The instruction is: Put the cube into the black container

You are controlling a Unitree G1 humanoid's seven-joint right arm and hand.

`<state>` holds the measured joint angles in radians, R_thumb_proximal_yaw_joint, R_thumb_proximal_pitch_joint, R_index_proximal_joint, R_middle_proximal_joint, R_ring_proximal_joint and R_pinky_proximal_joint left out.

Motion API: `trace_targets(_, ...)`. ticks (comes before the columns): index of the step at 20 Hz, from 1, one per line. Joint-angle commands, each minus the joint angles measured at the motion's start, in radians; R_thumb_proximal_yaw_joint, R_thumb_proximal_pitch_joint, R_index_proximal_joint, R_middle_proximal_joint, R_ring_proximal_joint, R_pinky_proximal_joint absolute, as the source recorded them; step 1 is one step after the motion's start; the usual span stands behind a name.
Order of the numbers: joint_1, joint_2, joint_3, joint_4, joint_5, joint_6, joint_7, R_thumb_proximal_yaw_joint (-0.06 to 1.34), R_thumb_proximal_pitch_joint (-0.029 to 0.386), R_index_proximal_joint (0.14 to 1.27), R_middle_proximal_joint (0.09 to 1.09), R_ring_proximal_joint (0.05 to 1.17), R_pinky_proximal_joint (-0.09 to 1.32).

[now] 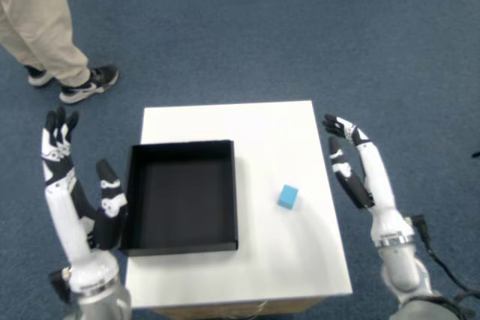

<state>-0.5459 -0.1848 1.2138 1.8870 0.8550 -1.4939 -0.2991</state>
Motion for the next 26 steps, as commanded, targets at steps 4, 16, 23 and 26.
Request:
trace_targets(4, -0.057, 0.022, 0.266, 0.115, -0.06, 0.068, -0.322, 0.09, 0.179, 0.33, 0.38, 0.4, 0.34)
trace_targets(16, -0.059, -0.05, 0.736, 0.006, -0.32, 0.533, -0.927, 0.25, 0.089, 0.36, 0.4, 0.4, 0.31)
trace_targets(23, -0.092, -0.16, 0.753, -0.25, -0.356, 0.768, -0.943, 0.26, 0.063, 0.36, 0.4, 0.39, 0.29)
trace_targets(26, -0.107, -0.188, 0.754, -0.313, -0.358, 0.814, -0.943, 0.23, 0.04, 0.37, 0.41, 0.39, 0.28)
